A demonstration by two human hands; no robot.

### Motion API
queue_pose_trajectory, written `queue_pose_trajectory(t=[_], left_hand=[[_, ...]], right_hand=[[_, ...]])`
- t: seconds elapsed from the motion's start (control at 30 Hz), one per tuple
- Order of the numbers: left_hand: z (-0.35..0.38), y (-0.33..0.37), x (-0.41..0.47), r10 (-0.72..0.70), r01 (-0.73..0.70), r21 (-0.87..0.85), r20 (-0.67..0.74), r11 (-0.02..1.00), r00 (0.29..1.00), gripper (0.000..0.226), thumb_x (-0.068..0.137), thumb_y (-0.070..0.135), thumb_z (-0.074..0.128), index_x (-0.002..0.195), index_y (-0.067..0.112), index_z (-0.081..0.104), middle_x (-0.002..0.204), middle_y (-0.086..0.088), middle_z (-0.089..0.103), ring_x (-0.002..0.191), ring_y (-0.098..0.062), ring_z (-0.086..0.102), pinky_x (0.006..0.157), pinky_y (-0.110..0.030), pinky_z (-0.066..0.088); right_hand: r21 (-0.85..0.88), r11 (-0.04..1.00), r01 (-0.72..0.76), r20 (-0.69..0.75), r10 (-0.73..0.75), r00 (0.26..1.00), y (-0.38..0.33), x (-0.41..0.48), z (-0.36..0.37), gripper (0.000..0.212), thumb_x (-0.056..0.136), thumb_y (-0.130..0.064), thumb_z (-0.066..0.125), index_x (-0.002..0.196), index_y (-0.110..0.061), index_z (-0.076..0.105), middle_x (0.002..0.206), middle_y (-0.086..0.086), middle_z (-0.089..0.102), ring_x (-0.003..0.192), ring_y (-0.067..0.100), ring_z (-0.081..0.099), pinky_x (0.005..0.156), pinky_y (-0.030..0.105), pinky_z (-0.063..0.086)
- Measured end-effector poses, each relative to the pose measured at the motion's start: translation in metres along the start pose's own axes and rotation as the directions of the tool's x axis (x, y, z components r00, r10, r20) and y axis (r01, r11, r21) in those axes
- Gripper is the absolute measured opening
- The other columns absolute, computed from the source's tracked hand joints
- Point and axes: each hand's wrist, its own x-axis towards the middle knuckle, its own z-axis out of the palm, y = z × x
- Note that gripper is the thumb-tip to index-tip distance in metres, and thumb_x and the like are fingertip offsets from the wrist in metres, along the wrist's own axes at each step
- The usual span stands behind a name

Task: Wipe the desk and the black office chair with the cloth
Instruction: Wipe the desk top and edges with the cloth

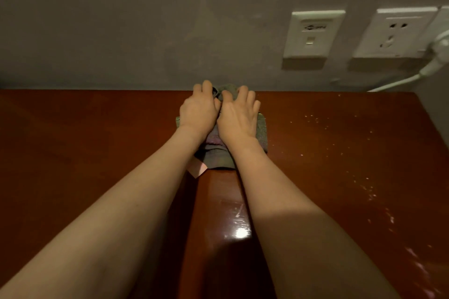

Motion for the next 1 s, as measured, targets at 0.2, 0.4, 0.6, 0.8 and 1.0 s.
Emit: queue_pose_trajectory(t=[0.2,0.4,0.6,0.8,1.0], left_hand=[[0.006,0.069,-0.009,0.082,-0.082,-0.020,0.028,0.996,0.996,0.036,0.097,0.023,0.039,0.126,0.002,0.038,0.123,-0.017,0.045,0.099,-0.040,0.057,0.068,-0.042,0.040],[0.013,0.137,-0.017,0.175,-0.173,-0.063,0.024,0.983,0.984,0.039,0.098,0.024,0.038,0.131,0.004,0.035,0.125,-0.016,0.044,0.100,-0.039,0.057,0.066,-0.039,0.037],[0.024,0.190,-0.029,0.218,-0.218,-0.093,-0.011,0.971,0.976,0.036,0.098,0.022,0.037,0.129,0.004,0.037,0.123,-0.016,0.046,0.097,-0.035,0.060,0.063,-0.037,0.040],[0.035,0.222,-0.039,0.258,-0.279,-0.178,-0.129,0.944,0.957,0.033,0.077,0.017,0.070,0.102,-0.001,0.059,0.088,-0.018,0.061,0.056,-0.031,0.064,0.039,-0.031,0.042],[0.029,0.234,-0.050,0.319,-0.330,-0.157,-0.090,0.931,0.943,0.040,0.055,0.021,0.087,0.084,0.005,0.064,0.073,-0.010,0.061,0.040,-0.021,0.057,0.029,-0.022,0.035]], right_hand=[[-0.050,0.994,-0.099,-0.037,0.098,0.995,0.061,-0.018,-0.026,0.036,0.100,-0.025,0.030,0.130,-0.013,0.046,0.135,0.015,0.035,0.120,0.032,0.033,0.095,0.038,0.025],[-0.066,0.978,-0.197,-0.093,0.191,0.977,0.122,-0.034,-0.050,0.037,0.098,-0.021,0.034,0.131,-0.012,0.047,0.133,0.016,0.036,0.121,0.034,0.032,0.095,0.040,0.024],[-0.094,0.960,-0.264,-0.140,0.250,0.958,0.169,-0.052,-0.069,0.039,0.096,-0.015,0.039,0.134,-0.015,0.047,0.131,0.015,0.037,0.119,0.033,0.034,0.093,0.039,0.025],[-0.099,0.945,-0.313,-0.176,0.293,0.940,0.199,-0.066,-0.081,0.039,0.096,-0.016,0.040,0.135,-0.014,0.046,0.134,0.017,0.037,0.121,0.034,0.033,0.095,0.041,0.025],[-0.096,0.932,-0.349,-0.175,0.329,0.928,0.213,-0.077,-0.088,0.042,0.094,-0.011,0.042,0.136,-0.012,0.046,0.132,0.019,0.037,0.118,0.036,0.034,0.093,0.041,0.024]])
